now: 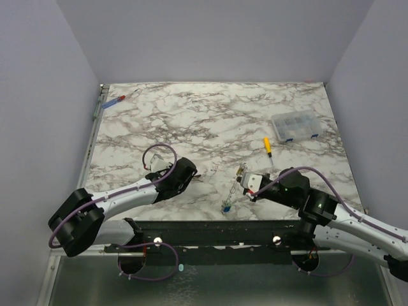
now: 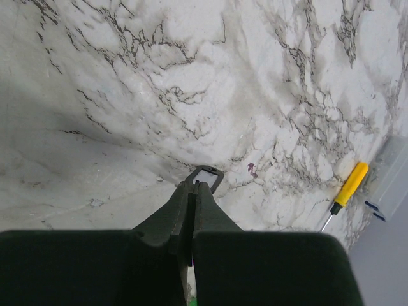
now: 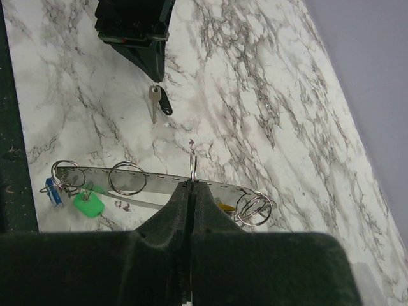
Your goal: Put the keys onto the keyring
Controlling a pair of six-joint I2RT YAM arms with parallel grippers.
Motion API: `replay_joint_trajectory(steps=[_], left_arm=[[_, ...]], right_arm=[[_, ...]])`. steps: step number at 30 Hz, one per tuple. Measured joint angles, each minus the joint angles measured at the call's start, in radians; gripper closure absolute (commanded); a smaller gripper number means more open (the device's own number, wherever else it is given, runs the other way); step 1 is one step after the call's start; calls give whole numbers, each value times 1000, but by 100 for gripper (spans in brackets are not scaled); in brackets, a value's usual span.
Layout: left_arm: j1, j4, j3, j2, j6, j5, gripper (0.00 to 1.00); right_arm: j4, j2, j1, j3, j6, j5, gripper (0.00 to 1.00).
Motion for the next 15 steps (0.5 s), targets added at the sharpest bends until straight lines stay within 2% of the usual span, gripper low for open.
replay_joint_trajectory(steps=[10, 15], left_arm=[[0, 35, -15, -128, 13, 0, 100], [0, 72, -16, -198, 66, 0, 100]], right_arm=[[9, 73, 0, 40, 16, -27, 99], [58, 140, 0, 48, 32, -49, 99]])
